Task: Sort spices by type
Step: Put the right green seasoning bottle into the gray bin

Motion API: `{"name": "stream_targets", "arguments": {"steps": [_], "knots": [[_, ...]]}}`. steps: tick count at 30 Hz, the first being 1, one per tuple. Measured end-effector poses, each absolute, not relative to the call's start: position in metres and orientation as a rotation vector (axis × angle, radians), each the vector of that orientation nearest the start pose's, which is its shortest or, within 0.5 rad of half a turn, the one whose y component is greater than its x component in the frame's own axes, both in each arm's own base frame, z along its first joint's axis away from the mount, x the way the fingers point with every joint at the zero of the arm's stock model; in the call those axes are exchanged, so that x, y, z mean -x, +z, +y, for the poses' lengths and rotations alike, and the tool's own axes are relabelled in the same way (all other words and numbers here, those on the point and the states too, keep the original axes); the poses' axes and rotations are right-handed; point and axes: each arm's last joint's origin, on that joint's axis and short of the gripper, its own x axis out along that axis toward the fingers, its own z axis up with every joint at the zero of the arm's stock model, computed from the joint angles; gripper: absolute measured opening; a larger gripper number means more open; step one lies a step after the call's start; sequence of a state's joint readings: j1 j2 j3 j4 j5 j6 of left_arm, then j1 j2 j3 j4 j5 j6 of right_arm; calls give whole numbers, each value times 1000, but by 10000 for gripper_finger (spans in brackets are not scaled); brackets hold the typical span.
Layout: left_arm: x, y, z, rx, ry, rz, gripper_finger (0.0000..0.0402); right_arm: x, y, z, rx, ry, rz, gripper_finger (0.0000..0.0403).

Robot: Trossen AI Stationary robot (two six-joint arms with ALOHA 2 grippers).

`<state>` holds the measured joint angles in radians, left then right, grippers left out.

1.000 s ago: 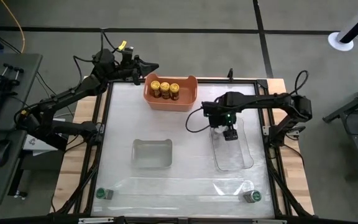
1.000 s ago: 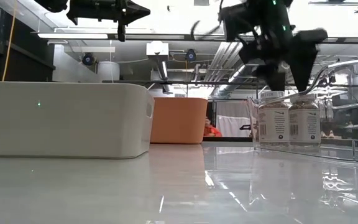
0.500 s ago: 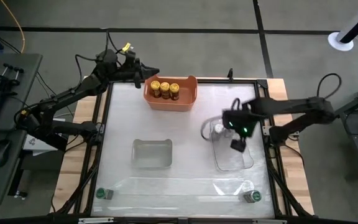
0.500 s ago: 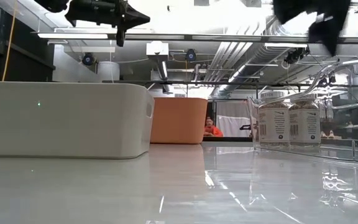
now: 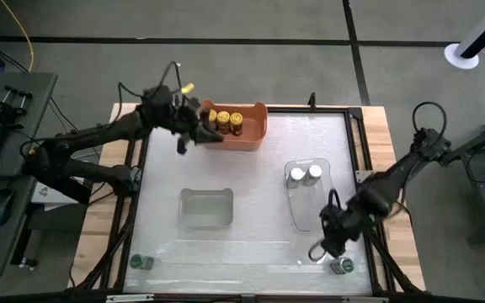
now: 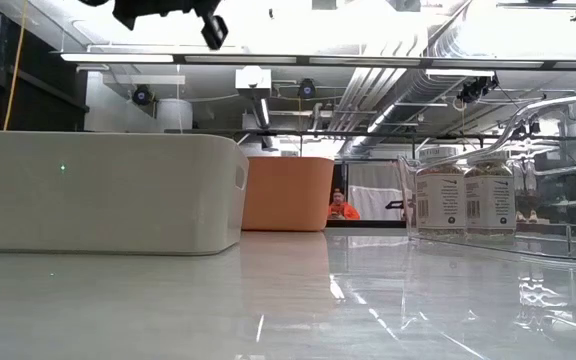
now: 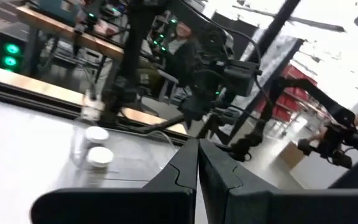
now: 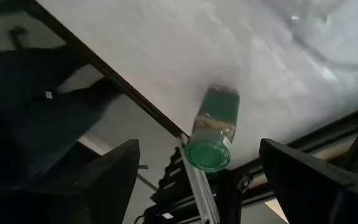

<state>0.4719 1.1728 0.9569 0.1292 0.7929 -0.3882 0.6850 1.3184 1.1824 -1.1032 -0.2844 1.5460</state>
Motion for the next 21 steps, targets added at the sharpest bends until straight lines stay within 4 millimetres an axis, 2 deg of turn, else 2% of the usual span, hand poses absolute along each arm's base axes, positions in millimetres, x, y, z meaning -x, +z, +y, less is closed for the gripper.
{"name": "stream_targets", "arguments": {"steps": [5, 9, 17, 21], "knots": [[-258, 343, 55, 393, -283, 143, 0, -177, 276, 184, -917, -323, 1628, 327], [-271, 337, 23, 420, -256, 170, 0, -179, 261, 198, -896, -379, 1676, 327], [-287, 321, -38, 539, -201, 221, 0, -179, 237, 202, -808, -618, 1729, 327], [-290, 318, -66, 608, -235, 219, 0, -182, 233, 208, -828, -579, 1736, 327]]}}
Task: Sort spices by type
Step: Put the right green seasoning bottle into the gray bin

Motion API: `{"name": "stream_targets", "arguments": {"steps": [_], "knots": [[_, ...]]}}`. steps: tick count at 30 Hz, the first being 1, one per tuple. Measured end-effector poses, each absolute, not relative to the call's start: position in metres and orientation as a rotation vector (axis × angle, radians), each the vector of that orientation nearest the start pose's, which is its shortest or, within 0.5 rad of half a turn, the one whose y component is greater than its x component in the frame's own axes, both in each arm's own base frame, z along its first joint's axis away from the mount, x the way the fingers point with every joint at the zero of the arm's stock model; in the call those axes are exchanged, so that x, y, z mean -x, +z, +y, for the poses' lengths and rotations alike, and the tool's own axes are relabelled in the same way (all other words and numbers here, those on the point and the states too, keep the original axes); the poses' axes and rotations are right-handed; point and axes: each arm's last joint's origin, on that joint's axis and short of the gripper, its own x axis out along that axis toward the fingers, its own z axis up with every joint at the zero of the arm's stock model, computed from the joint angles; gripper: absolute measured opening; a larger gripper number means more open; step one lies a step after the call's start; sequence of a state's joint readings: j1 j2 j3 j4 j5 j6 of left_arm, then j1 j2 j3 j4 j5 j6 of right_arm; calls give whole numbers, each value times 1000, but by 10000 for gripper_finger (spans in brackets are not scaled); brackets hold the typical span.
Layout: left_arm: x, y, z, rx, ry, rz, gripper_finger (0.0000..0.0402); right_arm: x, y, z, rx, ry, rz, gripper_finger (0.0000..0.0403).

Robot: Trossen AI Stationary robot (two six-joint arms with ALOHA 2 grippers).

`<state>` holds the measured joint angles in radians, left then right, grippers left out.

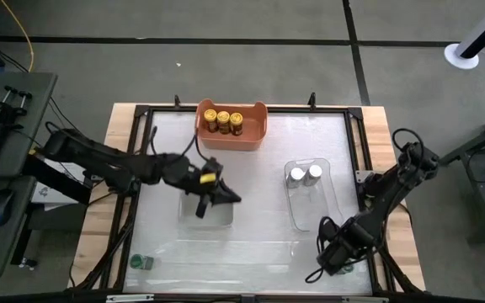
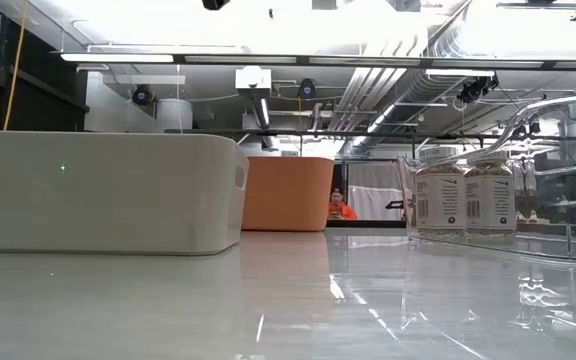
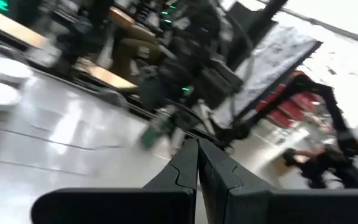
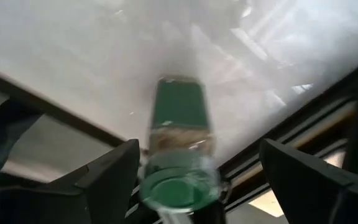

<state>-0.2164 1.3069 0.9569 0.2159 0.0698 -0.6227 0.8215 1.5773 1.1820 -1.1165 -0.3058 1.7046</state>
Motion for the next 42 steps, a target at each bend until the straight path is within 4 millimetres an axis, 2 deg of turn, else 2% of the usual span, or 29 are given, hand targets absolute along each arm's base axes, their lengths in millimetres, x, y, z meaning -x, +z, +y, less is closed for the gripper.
{"name": "stream_targets", "arguments": {"steps": [4, 11, 21, 25, 29, 31, 35, 39, 42], "knots": [[-292, 316, -87, 649, -305, 214, 0, -182, 232, 216, -863, -558, 1722, 327], [-285, 315, -107, 650, -400, 255, 0, -174, 224, 226, -864, -643, 1759, 327], [-271, 312, -135, 629, -683, 389, 0, -189, 203, 240, -943, -630, 1798, 327], [-264, 314, -136, 609, -746, 435, 0, -192, 196, 242, -930, -651, 1808, 312], [-246, 328, -119, 541, -731, 426, 0, -192, 197, 242, -930, -655, 1808, 248], [-232, 336, -107, 503, -694, 428, 0, -194, 201, 243, -937, -647, 1791, 199], [-192, 349, -82, 405, -533, 437, 0, -215, 226, 246, -977, -577, 1610, 189], [-153, 355, -61, 335, -308, 423, 0, -259, 267, 233, -959, -402, 1273, 189], [-133, 350, -54, 341, -239, 337, 0, -300, 301, 206, -891, -275, 1010, 189]]}}
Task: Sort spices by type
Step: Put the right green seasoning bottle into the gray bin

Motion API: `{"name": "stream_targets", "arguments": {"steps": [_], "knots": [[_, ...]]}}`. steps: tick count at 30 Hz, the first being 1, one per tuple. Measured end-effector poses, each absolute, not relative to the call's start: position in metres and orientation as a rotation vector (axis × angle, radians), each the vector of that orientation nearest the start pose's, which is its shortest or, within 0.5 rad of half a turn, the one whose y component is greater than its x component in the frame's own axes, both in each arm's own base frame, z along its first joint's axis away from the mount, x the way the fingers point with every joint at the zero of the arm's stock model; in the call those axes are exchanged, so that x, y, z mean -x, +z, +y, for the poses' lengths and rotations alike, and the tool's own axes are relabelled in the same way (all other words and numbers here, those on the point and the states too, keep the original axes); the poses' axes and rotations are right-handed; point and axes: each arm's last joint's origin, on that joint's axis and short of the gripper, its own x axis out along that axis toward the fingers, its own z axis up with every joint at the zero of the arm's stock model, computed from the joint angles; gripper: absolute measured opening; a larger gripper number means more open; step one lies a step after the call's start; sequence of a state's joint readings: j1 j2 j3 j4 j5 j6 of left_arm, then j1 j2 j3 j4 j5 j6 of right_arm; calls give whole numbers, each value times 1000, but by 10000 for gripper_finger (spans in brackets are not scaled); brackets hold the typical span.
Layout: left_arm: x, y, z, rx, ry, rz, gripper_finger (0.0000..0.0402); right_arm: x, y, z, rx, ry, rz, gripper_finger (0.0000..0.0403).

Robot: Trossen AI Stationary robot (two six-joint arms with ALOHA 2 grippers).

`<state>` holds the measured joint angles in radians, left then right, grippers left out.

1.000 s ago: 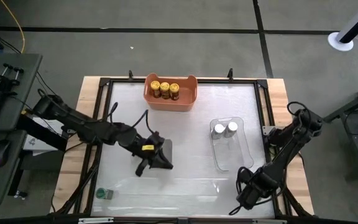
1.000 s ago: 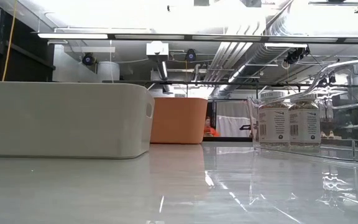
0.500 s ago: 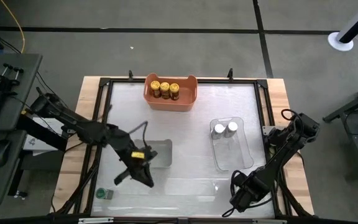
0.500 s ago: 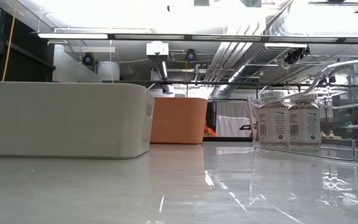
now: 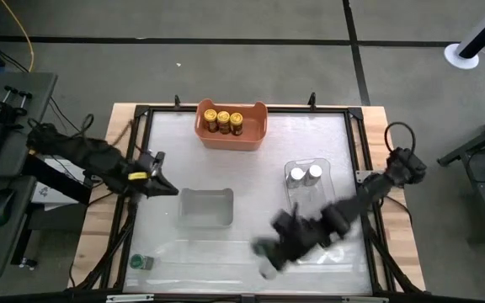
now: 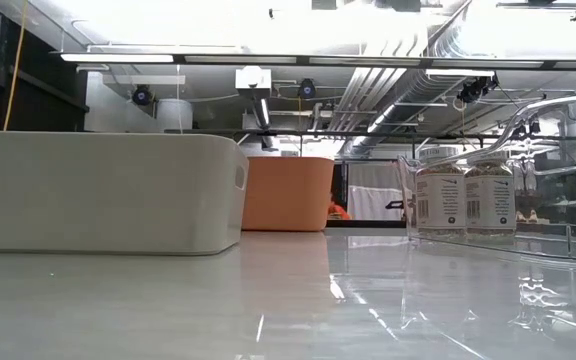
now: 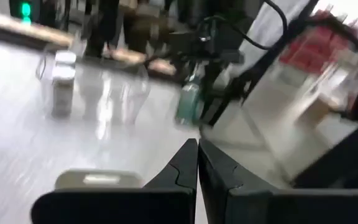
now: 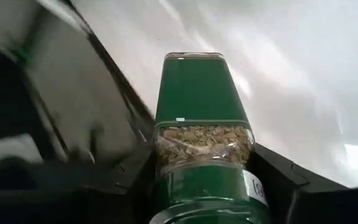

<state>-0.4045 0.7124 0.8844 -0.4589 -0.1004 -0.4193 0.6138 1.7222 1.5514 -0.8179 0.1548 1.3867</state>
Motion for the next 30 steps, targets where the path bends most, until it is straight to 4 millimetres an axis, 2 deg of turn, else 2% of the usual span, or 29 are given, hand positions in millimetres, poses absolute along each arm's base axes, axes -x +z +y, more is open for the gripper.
{"name": "stream_targets", "arguments": {"steps": [3, 5, 9, 12, 16, 20, 25, 30], "knots": [[-127, 334, -53, 405, -228, 247, 0, -341, 323, 167, -757, -233, 862, 189], [-129, 315, -55, 471, -199, 228, 0, -368, 327, 142, -641, -227, 826, 189], [-137, 282, -62, 606, -182, 237, 0, -420, 321, 100, -484, -135, 847, 189], [-139, 278, -67, 625, -204, 238, 0, -445, 307, 82, -396, -79, 946, 189], [-137, 286, -67, 610, -195, 208, 0, -462, 288, 71, -254, -65, 1096, 189], [-137, 289, -66, 564, -169, 194, 0, -473, 270, 69, -137, -24, 1198, 189], [-147, 270, -69, 532, -66, 329, 0, -481, 241, 74, -43, 7, 1276, 189], [-173, 245, -80, 471, -2, 458, 0, -478, 239, 76, 7, 26, 1295, 189]]}}
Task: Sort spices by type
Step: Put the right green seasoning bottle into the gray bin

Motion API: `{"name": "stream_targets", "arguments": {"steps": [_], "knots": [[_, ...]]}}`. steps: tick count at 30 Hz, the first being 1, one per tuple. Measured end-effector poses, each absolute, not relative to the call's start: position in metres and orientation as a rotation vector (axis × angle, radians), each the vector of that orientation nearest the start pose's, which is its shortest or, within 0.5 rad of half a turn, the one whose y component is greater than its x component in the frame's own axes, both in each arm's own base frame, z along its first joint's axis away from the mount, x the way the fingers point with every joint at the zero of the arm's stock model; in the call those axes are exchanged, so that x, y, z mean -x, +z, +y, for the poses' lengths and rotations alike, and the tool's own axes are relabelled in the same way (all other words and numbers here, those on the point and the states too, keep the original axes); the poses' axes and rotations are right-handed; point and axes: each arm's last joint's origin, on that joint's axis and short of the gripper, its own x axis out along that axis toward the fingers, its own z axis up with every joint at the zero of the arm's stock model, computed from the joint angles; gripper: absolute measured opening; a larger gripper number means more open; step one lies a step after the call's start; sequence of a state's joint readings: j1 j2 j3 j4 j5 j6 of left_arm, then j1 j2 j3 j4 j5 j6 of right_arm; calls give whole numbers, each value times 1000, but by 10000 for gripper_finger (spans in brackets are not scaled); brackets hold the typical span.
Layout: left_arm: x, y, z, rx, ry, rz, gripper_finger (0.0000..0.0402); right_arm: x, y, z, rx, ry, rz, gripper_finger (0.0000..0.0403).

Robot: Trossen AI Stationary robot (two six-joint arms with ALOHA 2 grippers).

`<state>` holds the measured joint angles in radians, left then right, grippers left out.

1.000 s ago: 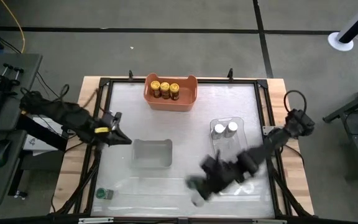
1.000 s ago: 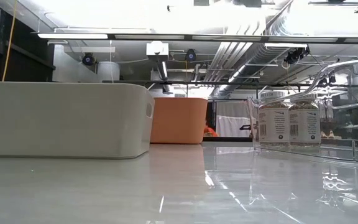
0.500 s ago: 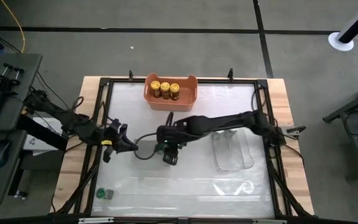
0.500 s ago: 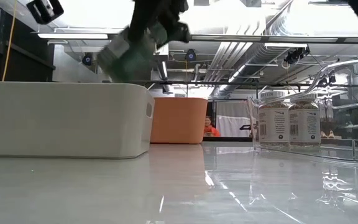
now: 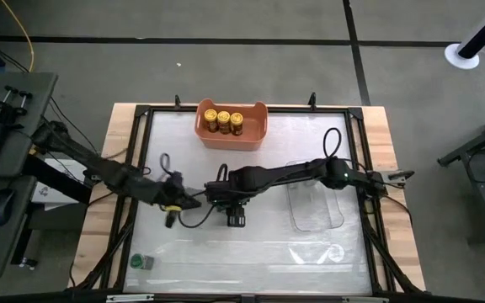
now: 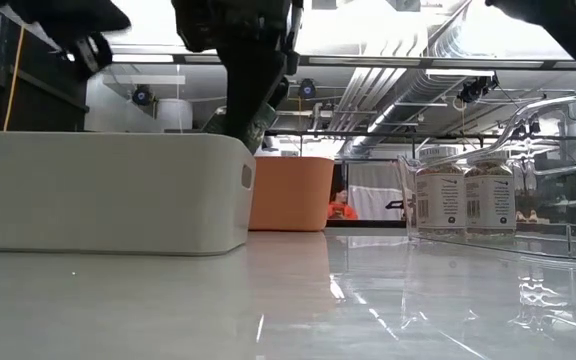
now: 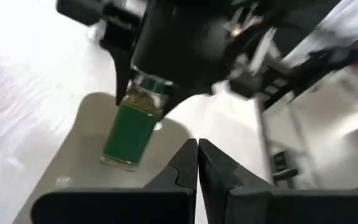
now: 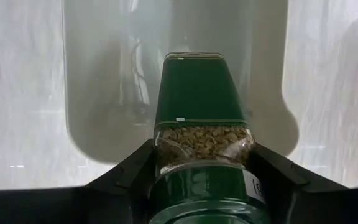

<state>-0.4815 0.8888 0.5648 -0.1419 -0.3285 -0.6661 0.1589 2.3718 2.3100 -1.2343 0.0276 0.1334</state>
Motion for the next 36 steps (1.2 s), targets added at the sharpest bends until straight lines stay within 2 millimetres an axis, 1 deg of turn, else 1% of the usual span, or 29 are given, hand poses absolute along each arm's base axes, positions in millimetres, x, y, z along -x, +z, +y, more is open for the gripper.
{"name": "stream_targets", "arguments": {"steps": [3, 7, 11, 16, 21, 26, 30, 31, 32, 34, 36], "knots": [[-193, 228, -84, 390, 23, 499, 0, -479, 240, 76, 9, 28, 1286, 189], [-218, 210, -87, 333, 40, 488, 0, -479, 241, 76, 21, 48, 1276, 189], [-233, 191, -87, 295, 69, 526, 0, -479, 241, 77, 26, 60, 1275, 189], [-244, 171, -89, 282, 93, 572, 0, -478, 240, 79, 28, 67, 1283, 189], [-252, 162, -92, 260, 95, 548, 0, -476, 239, 81, 25, 74, 1307, 189], [-255, 148, -91, 253, 128, 590, 0, -474, 238, 80, 26, 67, 1327, 189], [-256, 145, -90, 241, 155, 591, 0, -475, 238, 79, 28, 62, 1320, 189], [-256, 145, -90, 235, 168, 589, 0, -475, 238, 79, 28, 57, 1319, 193], [-256, 145, -89, 226, 180, 587, 0, -476, 238, 79, 25, 49, 1313, 208], [-257, 143, -85, 218, 209, 587, 0, -479, 242, 79, 18, 27, 1263, 256], [-258, 144, -82, 221, 228, 577, 0, -478, 243, 78, 23, 12, 1266, 300]]}}
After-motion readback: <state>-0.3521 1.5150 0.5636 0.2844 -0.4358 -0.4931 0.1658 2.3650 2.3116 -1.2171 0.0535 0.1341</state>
